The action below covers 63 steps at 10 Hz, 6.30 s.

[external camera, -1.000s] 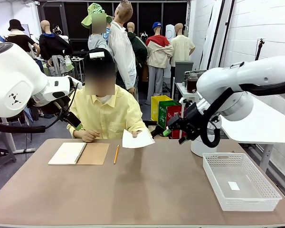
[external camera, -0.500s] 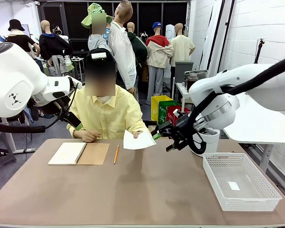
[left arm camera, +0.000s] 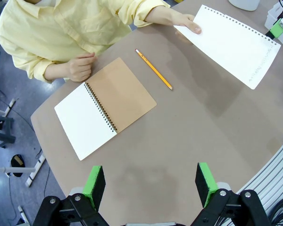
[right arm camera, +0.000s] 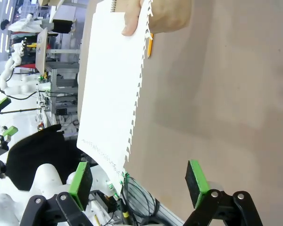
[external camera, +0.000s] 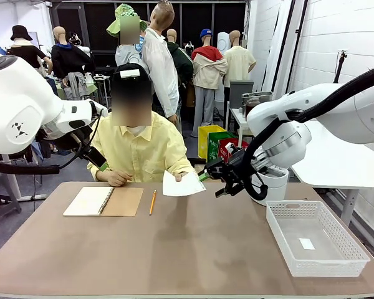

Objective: Sort the paper based on its condition.
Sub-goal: If a person hands you a paper, place it in the Organizing basket , and if it's crumpled, put it in the Trash can.

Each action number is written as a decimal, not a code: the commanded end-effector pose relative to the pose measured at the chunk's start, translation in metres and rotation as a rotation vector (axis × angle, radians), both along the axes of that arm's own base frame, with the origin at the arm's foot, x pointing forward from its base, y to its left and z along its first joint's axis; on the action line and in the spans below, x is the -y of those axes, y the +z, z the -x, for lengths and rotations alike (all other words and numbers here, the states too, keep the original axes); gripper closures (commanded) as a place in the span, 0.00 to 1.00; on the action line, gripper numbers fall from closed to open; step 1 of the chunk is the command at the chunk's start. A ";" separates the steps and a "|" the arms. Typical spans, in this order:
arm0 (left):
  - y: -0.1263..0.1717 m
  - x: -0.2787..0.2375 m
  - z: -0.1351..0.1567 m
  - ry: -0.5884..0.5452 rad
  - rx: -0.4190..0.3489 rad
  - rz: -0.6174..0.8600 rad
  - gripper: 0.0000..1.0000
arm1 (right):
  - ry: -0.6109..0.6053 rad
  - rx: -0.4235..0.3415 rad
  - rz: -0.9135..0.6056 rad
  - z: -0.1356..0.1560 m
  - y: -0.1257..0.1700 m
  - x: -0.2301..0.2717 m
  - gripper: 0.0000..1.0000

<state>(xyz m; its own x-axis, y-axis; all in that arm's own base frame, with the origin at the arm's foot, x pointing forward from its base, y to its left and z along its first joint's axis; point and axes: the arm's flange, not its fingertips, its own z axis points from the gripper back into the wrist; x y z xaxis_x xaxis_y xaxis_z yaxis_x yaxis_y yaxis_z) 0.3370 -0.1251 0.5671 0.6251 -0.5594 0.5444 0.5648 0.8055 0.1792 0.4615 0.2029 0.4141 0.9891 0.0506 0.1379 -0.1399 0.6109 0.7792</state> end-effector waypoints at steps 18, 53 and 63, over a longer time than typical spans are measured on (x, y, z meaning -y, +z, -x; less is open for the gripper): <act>0.001 -0.001 0.000 0.000 0.002 0.000 0.00 | 0.022 -0.177 -0.047 -0.073 -0.017 -0.028 0.97; 0.001 -0.001 0.000 0.000 0.002 0.000 0.00 | -0.221 -0.078 0.831 0.061 -0.018 0.184 1.00; 0.001 -0.001 0.000 0.000 0.002 0.000 0.00 | -0.301 -0.228 1.120 0.051 -0.036 0.179 0.00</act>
<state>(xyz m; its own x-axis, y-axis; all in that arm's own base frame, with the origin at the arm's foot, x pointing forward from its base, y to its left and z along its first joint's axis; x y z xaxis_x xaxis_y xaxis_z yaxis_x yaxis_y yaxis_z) 0.3370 -0.1250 0.5671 0.6251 -0.5593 0.5445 0.5646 0.8056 0.1792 0.4032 0.0215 0.3733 0.9831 -0.1830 -0.0007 0.1803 0.9691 -0.1686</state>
